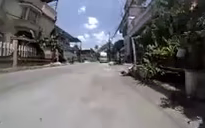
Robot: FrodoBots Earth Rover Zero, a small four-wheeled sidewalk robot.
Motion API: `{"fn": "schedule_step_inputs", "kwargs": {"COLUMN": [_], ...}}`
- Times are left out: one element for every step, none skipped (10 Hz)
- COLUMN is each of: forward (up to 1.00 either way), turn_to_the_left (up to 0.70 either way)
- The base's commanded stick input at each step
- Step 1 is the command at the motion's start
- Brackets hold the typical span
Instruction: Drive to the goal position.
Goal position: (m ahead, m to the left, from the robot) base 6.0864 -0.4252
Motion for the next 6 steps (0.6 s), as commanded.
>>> {"fn": "schedule_step_inputs", "kwargs": {"forward": [1.0, 1.0, 1.0, 1.0, 1.0, 1.0], "turn_to_the_left": [0.05, 0.05, 0.05, 0.05, 0.05, 0.05]}}
